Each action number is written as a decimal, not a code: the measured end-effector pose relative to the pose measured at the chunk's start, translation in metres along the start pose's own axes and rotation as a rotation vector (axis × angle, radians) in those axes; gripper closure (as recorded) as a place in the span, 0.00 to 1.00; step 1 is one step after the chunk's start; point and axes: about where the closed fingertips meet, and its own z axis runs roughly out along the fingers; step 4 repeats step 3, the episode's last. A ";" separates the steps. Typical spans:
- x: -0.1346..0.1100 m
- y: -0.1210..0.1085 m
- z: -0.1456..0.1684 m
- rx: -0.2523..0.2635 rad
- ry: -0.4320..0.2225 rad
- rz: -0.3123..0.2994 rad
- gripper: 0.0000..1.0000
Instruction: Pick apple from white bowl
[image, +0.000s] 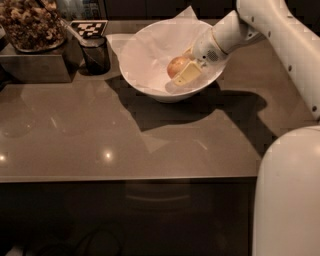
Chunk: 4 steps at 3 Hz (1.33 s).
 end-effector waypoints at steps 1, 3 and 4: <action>-0.013 0.026 -0.071 0.067 -0.135 0.040 1.00; -0.027 0.118 -0.174 0.184 -0.375 0.170 1.00; -0.027 0.118 -0.174 0.184 -0.375 0.170 1.00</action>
Offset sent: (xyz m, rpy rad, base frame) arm -0.1750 -0.1134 0.1526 0.4361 -0.0850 -0.2301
